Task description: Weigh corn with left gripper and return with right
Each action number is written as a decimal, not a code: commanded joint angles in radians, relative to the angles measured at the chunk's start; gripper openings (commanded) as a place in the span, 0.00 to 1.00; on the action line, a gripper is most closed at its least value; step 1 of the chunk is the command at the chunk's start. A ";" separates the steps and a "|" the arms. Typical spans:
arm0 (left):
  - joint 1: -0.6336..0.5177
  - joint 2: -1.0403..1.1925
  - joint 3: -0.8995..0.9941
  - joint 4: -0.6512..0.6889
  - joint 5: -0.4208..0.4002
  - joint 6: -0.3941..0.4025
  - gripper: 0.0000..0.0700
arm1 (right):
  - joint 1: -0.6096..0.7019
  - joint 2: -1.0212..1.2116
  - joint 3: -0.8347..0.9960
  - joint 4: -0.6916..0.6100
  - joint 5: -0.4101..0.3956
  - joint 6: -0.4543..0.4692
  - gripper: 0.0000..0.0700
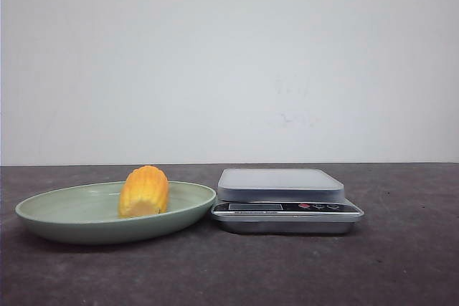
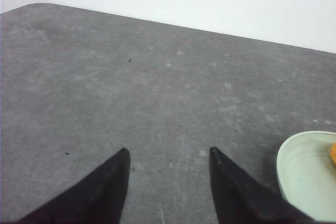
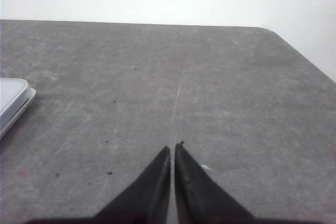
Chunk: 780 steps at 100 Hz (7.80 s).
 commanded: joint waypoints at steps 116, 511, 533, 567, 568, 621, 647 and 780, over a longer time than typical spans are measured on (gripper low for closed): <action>0.003 0.100 0.483 -0.216 0.256 -0.274 0.02 | 0.001 0.064 0.403 -0.003 -0.283 0.303 0.01; -0.700 1.976 1.471 -0.288 0.372 -0.438 0.00 | 0.290 0.713 0.805 -0.553 -0.235 0.088 1.00; -0.709 2.023 1.471 -0.324 0.369 -0.425 0.01 | 0.290 0.713 0.805 -0.597 -0.235 0.089 1.00; -0.716 2.023 1.472 -0.339 0.381 -0.420 0.87 | 0.290 0.714 0.804 -0.602 -0.229 0.088 1.00; -0.716 2.023 1.473 -0.341 0.384 -0.419 0.87 | 0.290 0.714 0.804 -0.600 -0.228 0.088 1.00; -0.704 1.836 1.546 -0.372 0.199 -0.319 1.00 | 0.290 0.714 0.803 -0.589 -0.179 0.103 1.00; -0.702 1.540 1.546 -0.441 0.003 -0.227 1.00 | 0.290 0.714 0.803 -0.592 -0.153 0.111 1.00; -0.705 0.662 1.538 -1.124 -0.354 -0.139 0.54 | 0.432 0.809 1.001 -0.229 -0.310 0.313 0.86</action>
